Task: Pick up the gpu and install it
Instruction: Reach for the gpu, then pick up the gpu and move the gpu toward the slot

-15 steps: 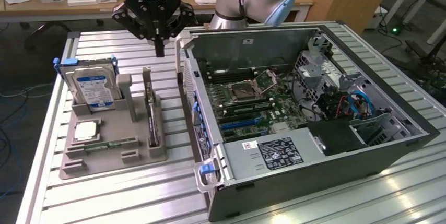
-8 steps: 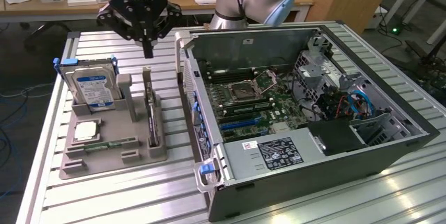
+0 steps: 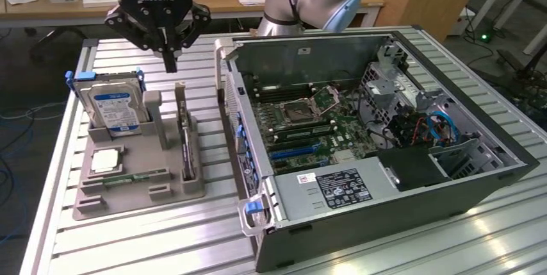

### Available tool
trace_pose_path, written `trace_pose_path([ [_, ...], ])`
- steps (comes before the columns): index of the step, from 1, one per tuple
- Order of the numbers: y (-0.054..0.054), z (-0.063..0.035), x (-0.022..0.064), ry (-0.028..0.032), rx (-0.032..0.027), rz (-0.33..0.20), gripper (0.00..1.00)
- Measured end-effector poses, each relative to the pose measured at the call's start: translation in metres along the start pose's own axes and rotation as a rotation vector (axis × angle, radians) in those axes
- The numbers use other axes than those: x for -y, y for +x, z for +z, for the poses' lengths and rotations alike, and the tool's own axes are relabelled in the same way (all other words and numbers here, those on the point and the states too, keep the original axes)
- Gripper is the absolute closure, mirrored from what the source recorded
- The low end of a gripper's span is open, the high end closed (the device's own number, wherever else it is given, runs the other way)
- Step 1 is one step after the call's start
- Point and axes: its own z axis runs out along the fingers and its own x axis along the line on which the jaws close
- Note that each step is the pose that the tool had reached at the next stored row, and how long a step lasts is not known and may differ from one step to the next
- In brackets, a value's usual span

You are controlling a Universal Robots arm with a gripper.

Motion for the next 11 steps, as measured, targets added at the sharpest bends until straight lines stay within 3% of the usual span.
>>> trace_pose_path([
  [11, 0.0004, 0.0000, 0.0000, -0.0001, 0.0000, 0.000, 0.89],
])
